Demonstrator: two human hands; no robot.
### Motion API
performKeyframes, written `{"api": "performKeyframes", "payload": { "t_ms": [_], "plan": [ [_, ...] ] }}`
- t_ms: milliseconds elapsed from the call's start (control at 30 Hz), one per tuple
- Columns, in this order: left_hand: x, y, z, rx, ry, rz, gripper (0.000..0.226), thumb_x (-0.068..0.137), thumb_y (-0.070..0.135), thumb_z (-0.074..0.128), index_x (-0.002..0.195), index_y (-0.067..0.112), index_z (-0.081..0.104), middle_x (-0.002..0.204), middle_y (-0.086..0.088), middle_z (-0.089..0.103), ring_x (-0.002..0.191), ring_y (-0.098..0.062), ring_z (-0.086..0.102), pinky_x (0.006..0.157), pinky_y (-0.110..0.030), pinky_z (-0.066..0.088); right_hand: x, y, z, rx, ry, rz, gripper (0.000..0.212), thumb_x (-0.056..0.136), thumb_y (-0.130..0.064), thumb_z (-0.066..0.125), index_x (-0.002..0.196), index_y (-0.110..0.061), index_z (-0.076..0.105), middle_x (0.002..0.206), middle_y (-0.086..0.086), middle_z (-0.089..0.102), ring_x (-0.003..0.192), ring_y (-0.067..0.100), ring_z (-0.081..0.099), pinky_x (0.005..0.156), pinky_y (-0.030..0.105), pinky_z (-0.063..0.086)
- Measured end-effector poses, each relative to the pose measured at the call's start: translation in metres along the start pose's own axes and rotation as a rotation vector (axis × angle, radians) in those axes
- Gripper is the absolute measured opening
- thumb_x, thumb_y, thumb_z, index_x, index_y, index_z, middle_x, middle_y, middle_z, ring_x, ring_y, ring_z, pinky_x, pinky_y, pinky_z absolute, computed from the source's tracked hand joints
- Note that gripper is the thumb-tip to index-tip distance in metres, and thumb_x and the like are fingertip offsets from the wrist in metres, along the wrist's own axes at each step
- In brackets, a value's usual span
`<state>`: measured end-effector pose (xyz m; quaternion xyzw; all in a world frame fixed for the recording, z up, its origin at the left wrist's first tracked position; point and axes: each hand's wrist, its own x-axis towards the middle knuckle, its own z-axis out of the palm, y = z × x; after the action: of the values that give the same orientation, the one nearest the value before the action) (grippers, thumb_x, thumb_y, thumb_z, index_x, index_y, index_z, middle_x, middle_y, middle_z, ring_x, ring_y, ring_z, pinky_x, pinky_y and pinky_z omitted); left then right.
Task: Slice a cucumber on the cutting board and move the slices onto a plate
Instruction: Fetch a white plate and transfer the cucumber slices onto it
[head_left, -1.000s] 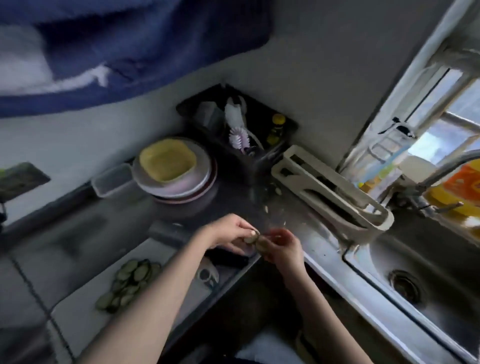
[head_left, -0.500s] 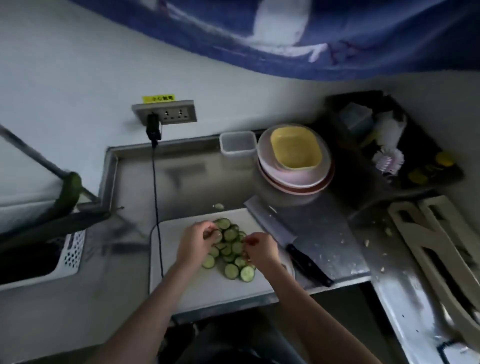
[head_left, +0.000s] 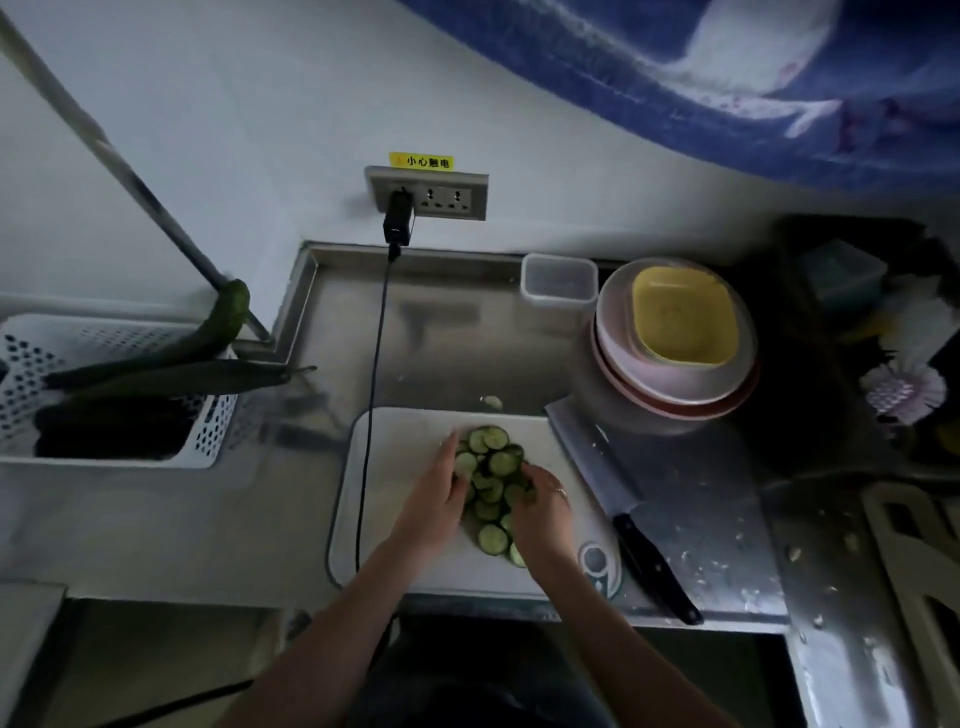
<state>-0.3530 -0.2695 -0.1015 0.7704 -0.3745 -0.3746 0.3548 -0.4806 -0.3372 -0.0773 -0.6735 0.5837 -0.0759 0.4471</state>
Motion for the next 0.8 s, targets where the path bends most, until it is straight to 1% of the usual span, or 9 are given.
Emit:
{"api": "performKeyframes", "payload": {
  "t_ms": [67,167,233,300,400,500,600,700,800],
  "plan": [
    [0.0,0.002,0.003,-0.021,0.009,-0.001,0.057,0.099,0.016,0.04,0.15,0.018,0.014,0.152,-0.001,0.026,0.138,-0.016,0.026,0.112,-0.034,0.028,0.005,0.004,-0.002,-0.001,-0.007,-0.01,0.05,0.085,0.0,0.046,0.134,-0.01,0.048,0.137,0.008,0.051,0.125,0.025,0.045,0.107,0.038,0.037],
    [0.004,0.002,0.003,-0.052,0.027,-0.03,0.055,0.099,0.015,0.041,0.149,0.015,0.019,0.153,-0.001,0.022,0.14,-0.013,0.02,0.114,-0.03,0.021,0.013,0.004,-0.011,0.056,-0.011,0.019,0.055,0.085,0.002,0.046,0.139,-0.012,0.042,0.14,0.009,0.046,0.129,0.026,0.042,0.107,0.044,0.037],
    [0.007,0.001,0.003,-0.07,-0.016,-0.067,0.053,0.097,0.024,0.041,0.146,0.016,0.024,0.151,-0.003,0.026,0.137,-0.013,0.025,0.114,-0.033,0.022,0.017,0.001,-0.011,0.019,-0.065,-0.01,0.058,0.085,0.0,0.047,0.141,-0.011,0.038,0.142,0.009,0.044,0.131,0.026,0.04,0.108,0.043,0.035],
    [0.008,0.001,0.004,-0.074,-0.048,-0.09,0.055,0.094,0.03,0.039,0.146,0.018,0.026,0.149,-0.006,0.03,0.137,-0.018,0.029,0.113,-0.043,0.027,0.02,-0.005,-0.006,-0.067,-0.124,-0.086,0.06,0.083,-0.001,0.046,0.142,-0.011,0.038,0.142,0.009,0.046,0.13,0.027,0.041,0.109,0.042,0.035],
    [0.009,0.006,0.003,-0.07,-0.062,-0.078,0.052,0.098,0.019,0.04,0.148,0.02,0.023,0.151,-0.002,0.028,0.137,-0.017,0.029,0.113,-0.038,0.027,0.021,-0.012,-0.001,-0.113,-0.202,-0.14,0.059,0.082,0.0,0.042,0.141,-0.01,0.04,0.141,0.01,0.046,0.129,0.028,0.04,0.109,0.042,0.034],
    [0.01,0.006,0.0,-0.066,-0.067,-0.076,0.054,0.097,0.021,0.043,0.147,0.024,0.023,0.15,0.001,0.03,0.137,-0.015,0.03,0.112,-0.038,0.03,0.024,-0.012,-0.006,-0.147,-0.185,-0.168,0.056,0.085,-0.001,0.044,0.14,-0.011,0.04,0.141,0.009,0.045,0.129,0.026,0.04,0.11,0.037,0.033],
    [0.013,0.004,-0.006,-0.004,-0.072,-0.111,0.058,0.096,0.027,0.044,0.148,0.026,0.02,0.155,0.001,0.02,0.142,-0.015,0.02,0.114,-0.042,0.024,0.03,-0.013,-0.008,-0.152,-0.165,-0.181,0.054,0.087,-0.003,0.046,0.14,-0.011,0.04,0.142,0.008,0.045,0.13,0.025,0.04,0.11,0.035,0.033],
    [0.009,0.012,-0.013,-0.007,-0.067,-0.152,0.059,0.097,0.024,0.046,0.149,0.024,0.018,0.157,0.001,0.012,0.143,-0.015,0.014,0.116,-0.036,0.018,0.031,-0.017,0.002,-0.188,-0.232,-0.184,0.053,0.085,-0.006,0.046,0.138,-0.012,0.043,0.137,0.008,0.048,0.125,0.026,0.044,0.104,0.034,0.038],
    [0.003,0.013,-0.019,-0.062,-0.063,-0.198,0.064,0.097,0.021,0.048,0.151,0.022,0.014,0.157,0.001,0.008,0.144,-0.015,0.01,0.117,-0.037,0.017,0.033,-0.016,0.008,-0.205,-0.168,-0.163,0.05,0.082,-0.005,0.047,0.132,-0.009,0.048,0.131,0.011,0.053,0.119,0.03,0.047,0.098,0.036,0.041]
  ]
}}
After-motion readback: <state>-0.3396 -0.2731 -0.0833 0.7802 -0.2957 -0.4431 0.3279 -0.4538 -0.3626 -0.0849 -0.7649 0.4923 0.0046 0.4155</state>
